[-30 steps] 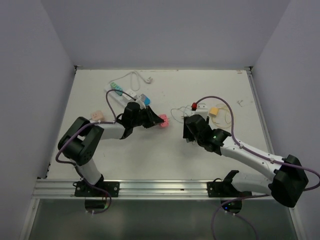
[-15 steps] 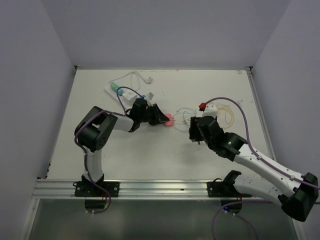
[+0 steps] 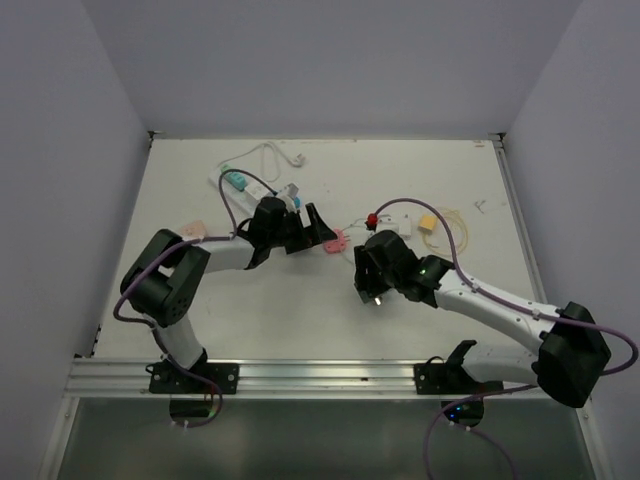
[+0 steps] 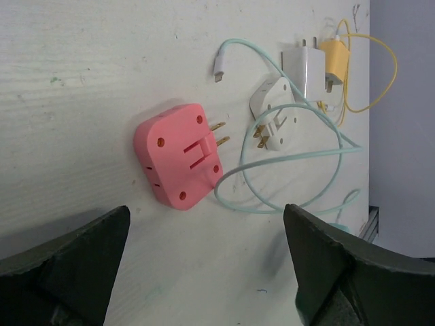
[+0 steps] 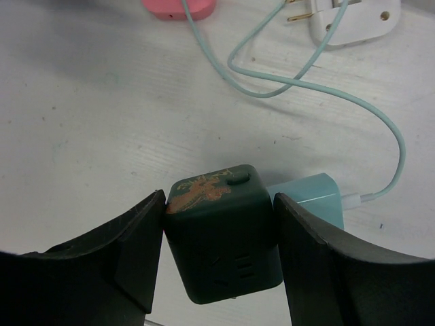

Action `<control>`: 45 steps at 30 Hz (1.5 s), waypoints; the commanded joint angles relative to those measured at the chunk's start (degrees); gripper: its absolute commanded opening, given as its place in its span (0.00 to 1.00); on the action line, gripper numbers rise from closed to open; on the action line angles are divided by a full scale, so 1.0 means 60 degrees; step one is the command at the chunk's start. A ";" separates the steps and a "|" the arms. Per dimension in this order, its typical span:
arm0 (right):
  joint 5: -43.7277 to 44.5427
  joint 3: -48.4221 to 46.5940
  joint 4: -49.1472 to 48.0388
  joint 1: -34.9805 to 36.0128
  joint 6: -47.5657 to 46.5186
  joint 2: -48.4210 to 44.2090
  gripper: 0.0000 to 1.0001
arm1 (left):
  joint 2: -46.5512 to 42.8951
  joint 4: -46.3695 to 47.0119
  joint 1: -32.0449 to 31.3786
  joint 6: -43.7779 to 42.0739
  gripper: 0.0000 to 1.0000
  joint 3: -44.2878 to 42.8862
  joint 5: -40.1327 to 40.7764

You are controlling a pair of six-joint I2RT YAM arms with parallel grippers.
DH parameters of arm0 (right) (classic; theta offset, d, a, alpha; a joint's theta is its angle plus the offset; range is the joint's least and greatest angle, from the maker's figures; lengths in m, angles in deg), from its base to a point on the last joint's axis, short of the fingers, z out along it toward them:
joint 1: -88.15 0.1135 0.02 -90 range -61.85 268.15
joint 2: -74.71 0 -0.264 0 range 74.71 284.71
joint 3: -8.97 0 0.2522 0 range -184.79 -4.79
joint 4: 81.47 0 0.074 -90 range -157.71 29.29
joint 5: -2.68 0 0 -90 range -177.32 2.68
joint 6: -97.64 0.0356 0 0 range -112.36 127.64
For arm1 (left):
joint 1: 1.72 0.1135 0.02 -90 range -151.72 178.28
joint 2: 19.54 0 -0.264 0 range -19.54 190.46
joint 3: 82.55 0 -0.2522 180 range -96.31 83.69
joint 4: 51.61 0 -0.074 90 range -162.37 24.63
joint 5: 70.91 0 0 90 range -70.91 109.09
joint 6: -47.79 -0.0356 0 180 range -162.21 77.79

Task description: Pull the plug off the socket

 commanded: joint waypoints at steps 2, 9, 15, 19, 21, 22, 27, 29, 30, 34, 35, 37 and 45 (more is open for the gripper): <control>-0.0226 -0.0190 -0.0950 0.0153 0.0566 0.0805 0.00 | -0.2101 -0.1085 0.0053 -0.0518 1.00 0.0533 0.1067; 0.0579 -0.1433 -0.0936 0.0972 0.0772 0.2725 0.00 | -0.5265 -0.2624 0.0023 -0.1264 1.00 0.1514 0.2385; 0.0946 -0.2678 -0.0819 0.1675 0.0786 0.4496 0.05 | -0.8089 -0.4367 -0.0050 -0.2099 0.99 0.2334 0.3104; 0.1107 -0.3427 -0.0540 0.1852 0.0933 0.5157 0.39 | -0.9323 -0.5451 -0.0079 -0.2393 1.00 0.2716 0.3266; 0.1020 -0.3763 -0.0467 0.1866 0.0933 0.5232 0.53 | -0.9719 -0.6008 -0.0094 -0.2554 1.00 0.2804 0.3266; 0.0991 -0.3896 -0.0438 0.1867 0.0933 0.5261 0.66 | -1.0055 -0.6155 -0.0094 -0.2613 1.00 0.2891 0.3266; 0.0859 -0.4584 -0.0115 0.1867 0.0802 0.5101 0.92 | -1.0716 -0.6932 -0.0109 -0.3008 0.99 0.3024 0.3266; 0.0771 -0.4746 0.0060 0.1867 0.0757 0.4984 0.97 | -1.0746 -0.7064 -0.0109 -0.3125 0.99 0.2980 0.3266; 0.0727 -0.4863 0.0119 0.1881 0.0743 0.4838 0.98 | -1.0703 -0.7108 -0.0109 -0.3271 0.99 0.2922 0.3251; 0.1077 -0.4835 0.0412 0.1808 0.0728 0.4179 0.99 | -1.0235 -0.7138 -0.0123 -0.3857 1.00 0.2497 0.2843; 0.1151 -0.4762 0.0485 0.1750 0.0699 0.4003 0.99 | -1.0074 -0.7109 -0.0152 -0.3989 0.99 0.2395 0.2725; 0.1195 -0.4411 0.0515 0.1473 0.0742 0.3359 0.99 | -0.9562 -0.7021 -0.0385 -0.4370 1.00 0.2074 0.2534; 0.0537 -0.1793 0.0281 -0.0634 0.1064 0.0504 0.99 | -0.6812 -0.6772 -0.1909 -0.6242 1.00 0.0391 0.2269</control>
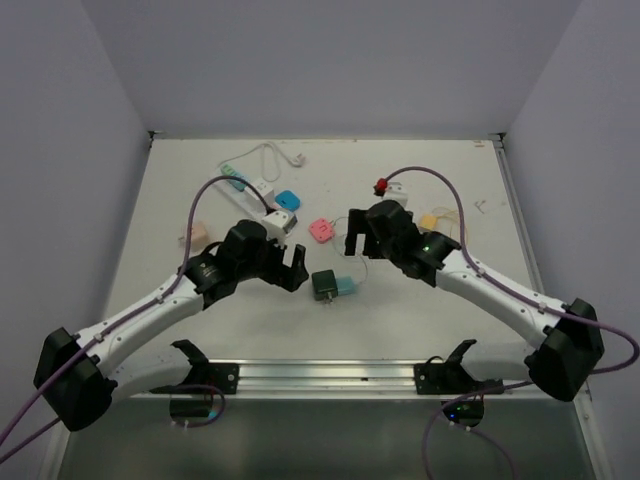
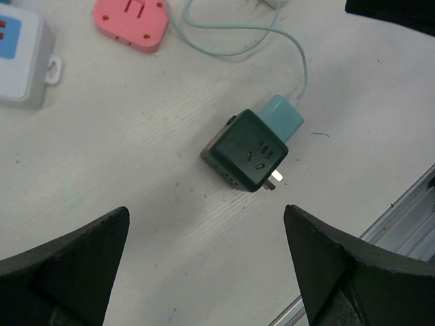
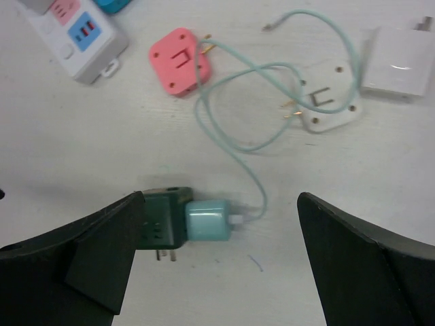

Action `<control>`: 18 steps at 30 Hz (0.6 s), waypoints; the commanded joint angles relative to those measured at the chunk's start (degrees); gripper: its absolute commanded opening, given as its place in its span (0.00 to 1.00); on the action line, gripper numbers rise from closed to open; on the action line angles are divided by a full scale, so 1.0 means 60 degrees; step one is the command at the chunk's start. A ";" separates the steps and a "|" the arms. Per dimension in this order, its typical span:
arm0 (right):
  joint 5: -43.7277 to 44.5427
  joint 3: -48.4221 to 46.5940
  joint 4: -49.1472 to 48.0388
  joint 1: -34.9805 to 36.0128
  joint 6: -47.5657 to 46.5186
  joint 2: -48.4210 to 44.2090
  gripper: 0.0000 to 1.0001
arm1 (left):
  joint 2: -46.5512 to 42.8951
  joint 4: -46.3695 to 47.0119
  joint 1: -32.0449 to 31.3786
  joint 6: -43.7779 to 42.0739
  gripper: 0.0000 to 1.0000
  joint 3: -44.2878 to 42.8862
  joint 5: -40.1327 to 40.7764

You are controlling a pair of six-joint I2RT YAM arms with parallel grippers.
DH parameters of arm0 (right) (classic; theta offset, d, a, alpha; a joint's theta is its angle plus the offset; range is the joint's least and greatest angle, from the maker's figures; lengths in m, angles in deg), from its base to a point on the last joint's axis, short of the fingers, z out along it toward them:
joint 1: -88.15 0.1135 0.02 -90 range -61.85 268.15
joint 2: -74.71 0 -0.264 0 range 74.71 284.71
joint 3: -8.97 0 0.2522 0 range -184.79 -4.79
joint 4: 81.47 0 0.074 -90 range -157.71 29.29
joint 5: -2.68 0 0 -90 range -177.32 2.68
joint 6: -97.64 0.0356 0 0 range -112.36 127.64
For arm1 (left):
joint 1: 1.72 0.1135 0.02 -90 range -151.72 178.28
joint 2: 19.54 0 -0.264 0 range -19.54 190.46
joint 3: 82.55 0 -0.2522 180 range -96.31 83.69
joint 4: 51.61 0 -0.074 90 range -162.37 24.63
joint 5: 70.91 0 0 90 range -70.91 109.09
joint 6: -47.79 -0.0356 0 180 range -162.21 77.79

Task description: Pull the plug off the socket

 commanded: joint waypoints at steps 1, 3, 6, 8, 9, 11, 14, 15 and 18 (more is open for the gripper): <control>-0.0196 0.1118 0.0069 -0.0772 0.0216 -0.1145 0.99 | 0.1025 0.0288 -0.0812 -0.1513 1.00 -0.1084 -0.0117; -0.0196 0.1761 -0.0019 -0.1094 0.0173 -0.2053 0.99 | 0.1900 0.0099 -0.1238 -0.2112 1.00 -0.1740 0.0088; 0.0009 0.2437 -0.0048 -0.1213 0.0143 -0.3020 0.99 | 0.3044 -0.0399 -0.1957 -0.2947 1.00 -0.2561 0.0382; 0.0024 0.2745 -0.0063 -0.1242 0.0201 -0.3590 0.99 | 0.3515 -0.0633 -0.2324 -0.3243 1.00 -0.2871 0.0382; 0.0038 0.3008 -0.0048 -0.1257 0.0259 -0.3768 0.99 | 0.3967 -0.0722 -0.2397 -0.3722 1.00 -0.3163 0.0310; 0.0053 0.3258 -0.0048 -0.1272 0.0318 -0.4032 0.99 | 0.4380 -0.1087 -0.2515 -0.3975 0.99 -0.3457 0.0119; 0.0068 0.3697 -0.0063 -0.1287 0.0479 -0.4413 0.99 | 0.5054 -0.1571 -0.2544 -0.4444 0.98 -0.3941 -0.0130; 0.0082 0.3757 -0.0063 -0.1301 0.0494 -0.4515 0.99 | 0.5317 -0.1659 -0.2544 -0.4648 0.98 -0.4101 -0.0218; 0.0082 0.3874 -0.0092 -0.1316 0.0495 -0.4560 0.99 | 0.5713 -0.1894 -0.2544 -0.5000 0.97 -0.4322 -0.0204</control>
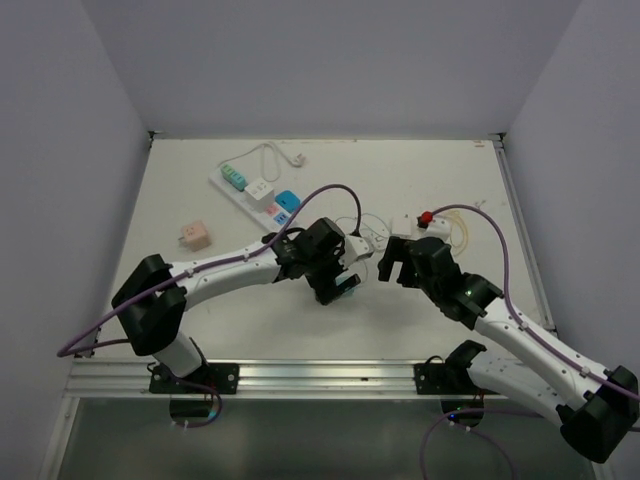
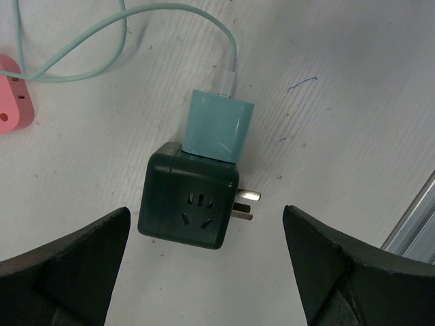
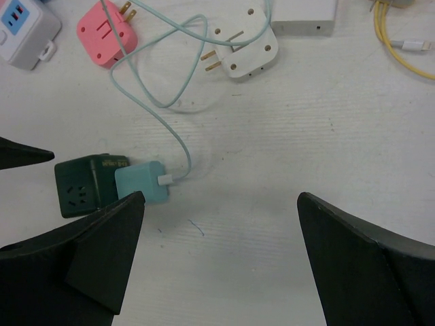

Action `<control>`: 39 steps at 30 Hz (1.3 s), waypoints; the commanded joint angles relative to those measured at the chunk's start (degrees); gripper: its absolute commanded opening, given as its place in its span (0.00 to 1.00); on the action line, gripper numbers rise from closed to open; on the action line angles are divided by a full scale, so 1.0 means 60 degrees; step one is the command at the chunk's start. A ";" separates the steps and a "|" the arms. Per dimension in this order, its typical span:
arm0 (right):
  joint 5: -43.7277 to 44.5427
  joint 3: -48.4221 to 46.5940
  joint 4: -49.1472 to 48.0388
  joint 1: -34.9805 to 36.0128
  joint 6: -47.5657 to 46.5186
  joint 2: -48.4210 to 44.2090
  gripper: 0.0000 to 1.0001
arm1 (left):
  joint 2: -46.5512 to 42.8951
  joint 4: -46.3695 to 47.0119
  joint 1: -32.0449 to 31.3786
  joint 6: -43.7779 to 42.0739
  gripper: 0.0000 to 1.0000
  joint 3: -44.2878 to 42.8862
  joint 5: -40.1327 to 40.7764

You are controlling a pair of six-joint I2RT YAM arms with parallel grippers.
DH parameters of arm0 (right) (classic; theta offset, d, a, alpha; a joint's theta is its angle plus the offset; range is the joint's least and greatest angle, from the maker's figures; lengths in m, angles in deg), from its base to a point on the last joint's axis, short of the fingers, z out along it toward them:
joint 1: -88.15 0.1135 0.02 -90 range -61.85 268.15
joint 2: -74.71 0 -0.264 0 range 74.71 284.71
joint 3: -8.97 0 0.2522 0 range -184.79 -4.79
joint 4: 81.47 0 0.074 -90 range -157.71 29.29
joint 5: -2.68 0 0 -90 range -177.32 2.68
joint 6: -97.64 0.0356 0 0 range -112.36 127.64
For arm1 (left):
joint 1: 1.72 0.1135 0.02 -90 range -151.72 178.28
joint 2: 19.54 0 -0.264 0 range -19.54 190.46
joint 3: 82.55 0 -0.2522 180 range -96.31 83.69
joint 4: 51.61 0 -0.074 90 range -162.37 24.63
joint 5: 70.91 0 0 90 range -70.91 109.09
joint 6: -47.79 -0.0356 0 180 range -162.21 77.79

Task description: Pull the plug off the socket

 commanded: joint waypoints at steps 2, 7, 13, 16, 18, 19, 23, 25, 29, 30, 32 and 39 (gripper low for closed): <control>0.0155 0.0137 -0.0162 -0.0055 0.0185 -0.0113 0.99 | 0.0444 -0.0722 -0.0013 -0.1063 0.96 -0.0680 -0.0214; 0.0243 0.0210 -0.0176 -0.0085 0.0272 -0.0185 0.99 | 0.1088 -0.0897 0.0002 -0.1518 0.94 -0.0959 -0.0376; 0.0287 0.0328 -0.0191 -0.0114 0.0302 -0.0332 0.98 | 0.1470 -0.0781 0.0177 -0.1738 0.87 -0.0988 -0.0565; 0.0258 0.0371 -0.0220 -0.0114 0.0317 -0.0259 0.98 | 0.1587 -0.0708 0.0309 -0.1767 0.80 -0.1003 -0.0669; 0.0214 0.0415 -0.0249 -0.0114 0.0346 -0.0201 0.98 | 0.1675 -0.0635 0.0339 -0.1753 0.75 -0.1032 -0.0727; 0.0185 0.0416 -0.0307 -0.0114 0.0360 -0.0171 0.98 | 0.1690 -0.0620 0.0339 -0.1753 0.73 -0.1018 -0.0771; 0.0097 0.0430 -0.0396 -0.0114 0.0361 -0.0025 0.98 | 0.1646 -0.0430 0.0368 -0.1694 0.65 -0.0974 -0.0947; 0.0038 0.0445 -0.0454 -0.0129 0.0361 0.0049 0.98 | 0.1617 -0.0400 0.0397 -0.1650 0.64 -0.0974 -0.1064; -0.0094 0.0474 -0.0542 -0.0143 0.0361 0.0210 0.98 | 0.1456 -0.0312 0.0441 -0.1592 0.66 -0.0974 -0.1138; -0.0108 0.0489 -0.0571 -0.0129 0.0375 0.0224 0.98 | 0.1455 -0.0254 0.0456 -0.1577 0.65 -0.0959 -0.1138; -0.0167 0.0503 -0.0659 -0.0129 0.0390 0.0283 0.98 | 0.1441 -0.0224 0.0500 -0.1533 0.58 -0.0930 -0.1167; -0.0926 0.0752 -0.1040 -0.0129 0.0653 0.0444 0.97 | 0.1236 0.0112 0.0515 -0.1328 0.25 -0.0637 -0.1386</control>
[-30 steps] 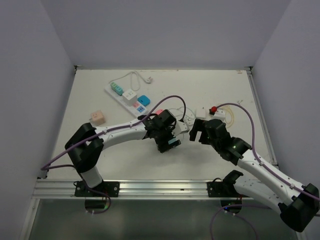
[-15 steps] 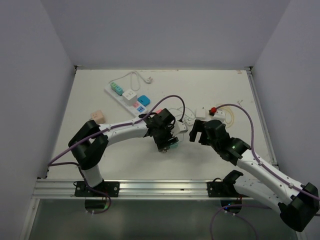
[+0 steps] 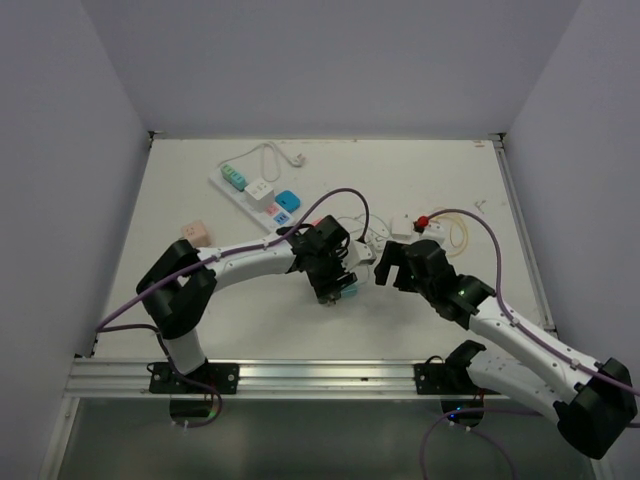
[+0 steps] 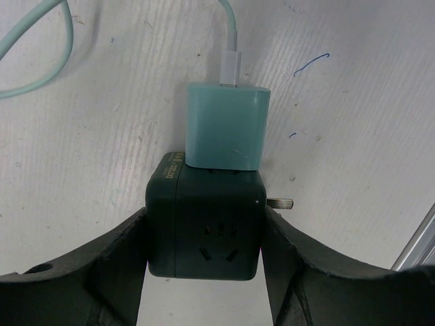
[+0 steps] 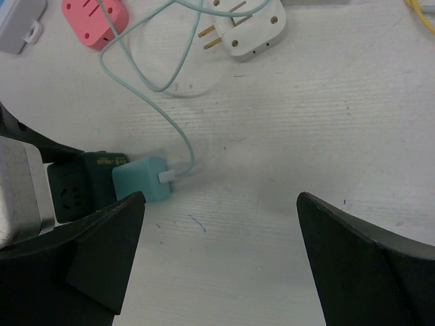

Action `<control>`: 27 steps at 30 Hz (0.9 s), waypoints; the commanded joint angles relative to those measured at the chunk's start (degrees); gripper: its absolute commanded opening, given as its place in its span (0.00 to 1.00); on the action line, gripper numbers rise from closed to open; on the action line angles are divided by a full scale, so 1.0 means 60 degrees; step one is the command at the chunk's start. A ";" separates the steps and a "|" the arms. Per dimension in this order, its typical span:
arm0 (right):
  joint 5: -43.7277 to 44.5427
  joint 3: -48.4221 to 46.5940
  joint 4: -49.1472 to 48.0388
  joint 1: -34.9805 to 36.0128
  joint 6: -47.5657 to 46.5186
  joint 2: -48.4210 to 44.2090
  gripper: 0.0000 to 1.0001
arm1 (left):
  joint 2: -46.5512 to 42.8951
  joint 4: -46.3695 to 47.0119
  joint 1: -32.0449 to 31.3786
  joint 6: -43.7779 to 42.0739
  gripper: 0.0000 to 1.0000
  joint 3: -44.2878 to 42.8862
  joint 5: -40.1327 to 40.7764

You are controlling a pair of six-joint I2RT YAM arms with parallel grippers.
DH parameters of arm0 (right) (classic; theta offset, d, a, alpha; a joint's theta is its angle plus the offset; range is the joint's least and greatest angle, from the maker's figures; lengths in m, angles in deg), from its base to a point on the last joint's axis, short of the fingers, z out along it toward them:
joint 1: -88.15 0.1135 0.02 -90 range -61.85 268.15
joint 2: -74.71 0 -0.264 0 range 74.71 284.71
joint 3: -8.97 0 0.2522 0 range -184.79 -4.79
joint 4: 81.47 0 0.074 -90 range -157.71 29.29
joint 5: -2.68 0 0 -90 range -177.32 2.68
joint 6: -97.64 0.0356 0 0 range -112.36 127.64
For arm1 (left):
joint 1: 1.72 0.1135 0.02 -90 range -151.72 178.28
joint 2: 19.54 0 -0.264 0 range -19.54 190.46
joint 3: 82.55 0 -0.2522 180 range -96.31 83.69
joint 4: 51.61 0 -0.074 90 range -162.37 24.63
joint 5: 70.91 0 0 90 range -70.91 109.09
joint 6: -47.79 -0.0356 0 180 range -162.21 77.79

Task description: Pull the plug off the socket

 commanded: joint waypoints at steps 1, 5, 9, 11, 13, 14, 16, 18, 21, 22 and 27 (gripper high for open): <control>-0.0702 0.0224 -0.0824 -0.0019 0.0365 0.0160 0.97 | -0.0469 0.0684 0.0063 0.0107 0.17 0.0077 -0.0378; -0.1654 0.0575 -0.1558 -0.0019 0.0921 0.0438 0.97 | -0.1155 0.1167 0.0063 0.0574 0.06 0.0588 -0.0451; -0.2563 0.0810 -0.2451 -0.0019 0.1434 0.0716 0.96 | -0.2137 0.2103 0.0092 0.1395 0.00 0.1350 -0.0159; -0.2957 0.0941 -0.3037 -0.0034 0.1726 0.0819 0.96 | -0.2751 0.2368 0.0092 0.1935 0.00 0.1847 -0.0100; -0.3310 0.0972 -0.3548 -0.0034 0.1888 0.1008 0.95 | -0.3148 0.2749 0.0092 0.2419 0.00 0.2345 0.0032; -0.3616 0.0972 -0.3740 -0.0034 0.2020 0.1082 0.95 | -0.3513 0.2881 0.0092 0.2842 0.00 0.2522 0.0047; -0.3838 0.0942 -0.4208 -0.0034 0.2123 0.1301 0.95 | -0.3910 0.3408 0.0092 0.3255 0.00 0.2874 0.0018; -0.4058 0.0855 -0.4415 -0.0034 0.2197 0.1419 0.94 | -0.4438 0.3977 0.0092 0.3899 0.00 0.3401 0.0090; -0.4247 0.0752 -0.4723 -0.0020 0.2255 0.1654 0.92 | -0.4951 0.4491 0.0092 0.4574 0.00 0.3915 0.0383; -0.4307 0.0694 -0.4883 -0.0034 0.2299 0.1756 0.92 | -0.5097 0.4566 0.0092 0.4706 0.00 0.4061 0.0428; -0.4790 0.0650 -0.5513 -0.0019 0.2533 0.2195 0.84 | -0.5303 0.5093 0.0078 0.5380 0.00 0.4267 0.0661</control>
